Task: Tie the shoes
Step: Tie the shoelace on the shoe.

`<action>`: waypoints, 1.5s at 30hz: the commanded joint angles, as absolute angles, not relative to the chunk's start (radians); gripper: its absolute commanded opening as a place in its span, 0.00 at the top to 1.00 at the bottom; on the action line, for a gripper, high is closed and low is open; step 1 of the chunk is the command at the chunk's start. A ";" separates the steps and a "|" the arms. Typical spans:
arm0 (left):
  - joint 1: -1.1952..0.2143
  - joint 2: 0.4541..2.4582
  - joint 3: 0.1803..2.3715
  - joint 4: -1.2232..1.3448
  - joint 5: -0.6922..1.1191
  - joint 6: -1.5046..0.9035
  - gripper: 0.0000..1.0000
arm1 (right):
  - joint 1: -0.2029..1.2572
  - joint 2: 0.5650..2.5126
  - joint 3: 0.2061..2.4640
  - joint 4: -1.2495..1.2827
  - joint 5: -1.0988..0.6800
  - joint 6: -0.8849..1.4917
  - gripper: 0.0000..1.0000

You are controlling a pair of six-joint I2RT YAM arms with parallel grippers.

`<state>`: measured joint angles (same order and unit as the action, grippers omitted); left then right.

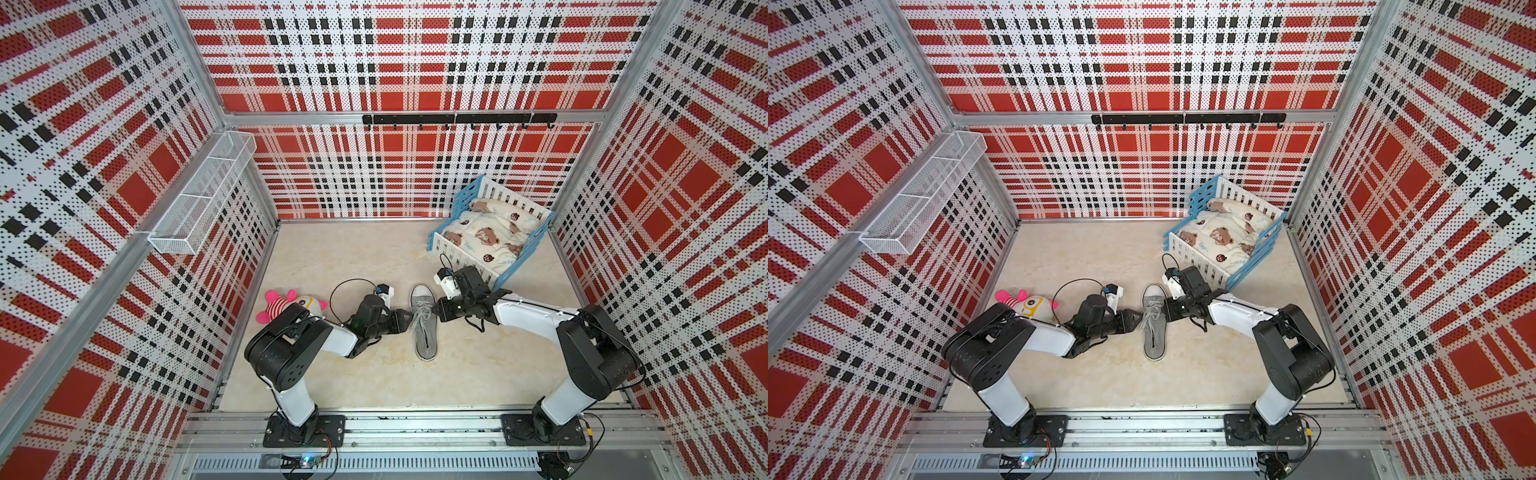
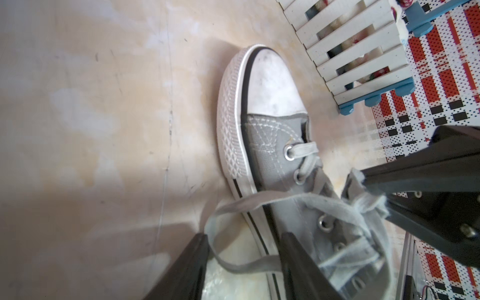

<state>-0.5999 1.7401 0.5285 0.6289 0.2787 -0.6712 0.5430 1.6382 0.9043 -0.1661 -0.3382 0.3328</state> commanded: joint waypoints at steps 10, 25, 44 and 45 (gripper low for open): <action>-0.655 1.727 0.528 0.579 0.088 -0.608 0.67 | 0.539 1.616 0.911 -0.155 -0.344 0.319 1.00; -0.804 1.727 0.642 0.270 -0.278 -0.470 0.71 | 0.538 1.618 0.919 -0.153 -0.351 0.321 1.00; -0.799 1.759 0.658 0.337 -0.256 -0.415 1.00 | 0.538 1.612 0.913 -0.155 -0.336 0.325 1.00; -0.791 1.738 0.647 0.351 -0.236 -0.420 1.00 | 0.538 1.610 0.911 -0.155 -0.327 0.328 1.00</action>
<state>-0.8055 1.7695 0.6807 0.3370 -0.2916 -0.4175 0.5430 1.6379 0.9043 -0.1661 -0.3401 0.3302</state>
